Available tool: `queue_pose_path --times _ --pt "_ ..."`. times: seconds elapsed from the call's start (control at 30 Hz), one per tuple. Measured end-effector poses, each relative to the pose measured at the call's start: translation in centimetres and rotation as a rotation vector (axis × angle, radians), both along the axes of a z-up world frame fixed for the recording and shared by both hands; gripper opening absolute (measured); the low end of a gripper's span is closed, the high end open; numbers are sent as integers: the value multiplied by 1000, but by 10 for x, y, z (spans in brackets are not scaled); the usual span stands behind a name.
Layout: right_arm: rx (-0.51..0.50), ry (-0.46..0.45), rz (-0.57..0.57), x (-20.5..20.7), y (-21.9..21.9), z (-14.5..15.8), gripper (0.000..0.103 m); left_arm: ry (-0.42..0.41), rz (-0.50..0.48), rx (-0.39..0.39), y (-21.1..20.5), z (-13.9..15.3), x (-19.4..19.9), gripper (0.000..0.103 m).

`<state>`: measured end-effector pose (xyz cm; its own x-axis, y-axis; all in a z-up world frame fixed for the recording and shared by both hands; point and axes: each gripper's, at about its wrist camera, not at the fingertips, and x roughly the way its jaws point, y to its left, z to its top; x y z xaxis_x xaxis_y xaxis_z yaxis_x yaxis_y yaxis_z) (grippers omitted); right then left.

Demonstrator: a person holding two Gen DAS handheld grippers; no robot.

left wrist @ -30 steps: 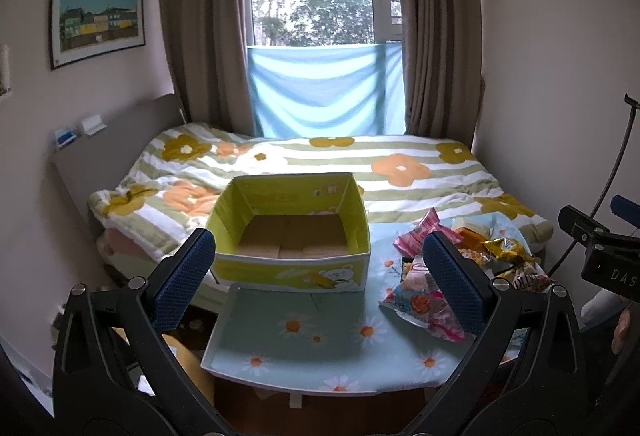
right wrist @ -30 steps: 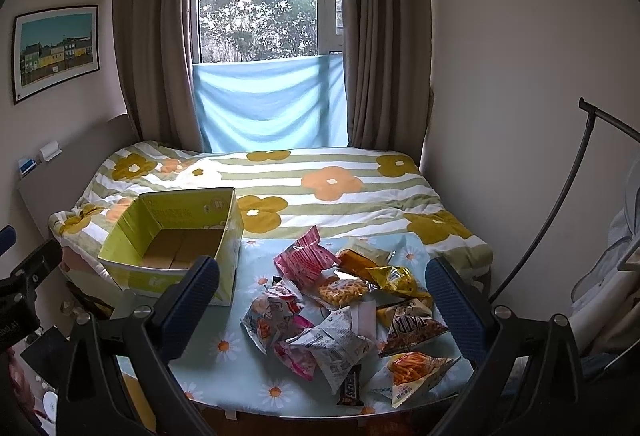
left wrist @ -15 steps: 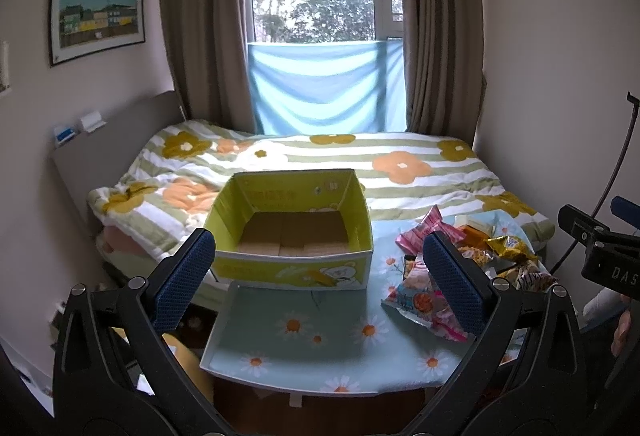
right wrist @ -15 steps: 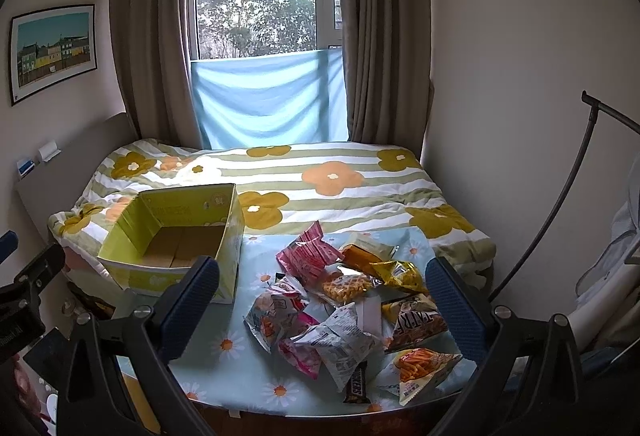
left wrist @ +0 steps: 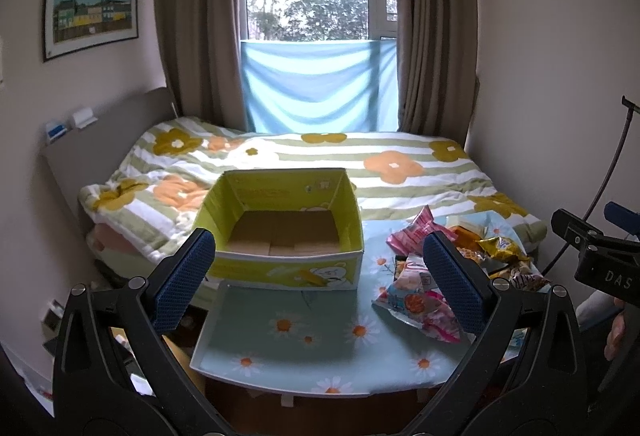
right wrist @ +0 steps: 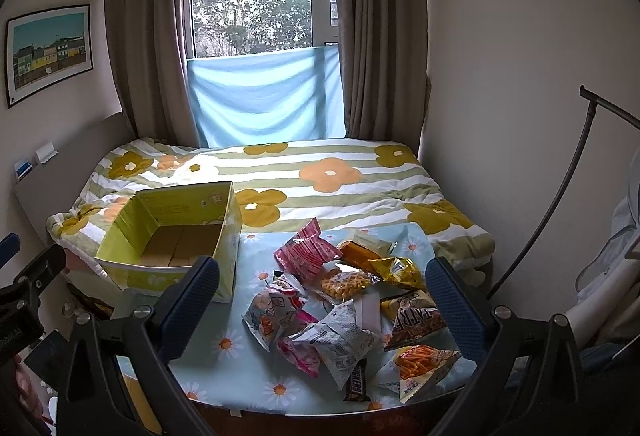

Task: Organize snacks

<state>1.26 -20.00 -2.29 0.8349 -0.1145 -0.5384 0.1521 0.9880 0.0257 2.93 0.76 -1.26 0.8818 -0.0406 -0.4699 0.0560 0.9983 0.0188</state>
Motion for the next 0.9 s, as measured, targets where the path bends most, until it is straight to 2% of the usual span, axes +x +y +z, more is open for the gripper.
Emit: queue_pose_path --times 0.7,0.9 --pt "-3 14 8 0 -1 -1 103 16 -13 4 -7 -3 2 103" --pt "55 11 -4 -2 -18 -2 103 55 -49 -5 -9 -4 12 103"
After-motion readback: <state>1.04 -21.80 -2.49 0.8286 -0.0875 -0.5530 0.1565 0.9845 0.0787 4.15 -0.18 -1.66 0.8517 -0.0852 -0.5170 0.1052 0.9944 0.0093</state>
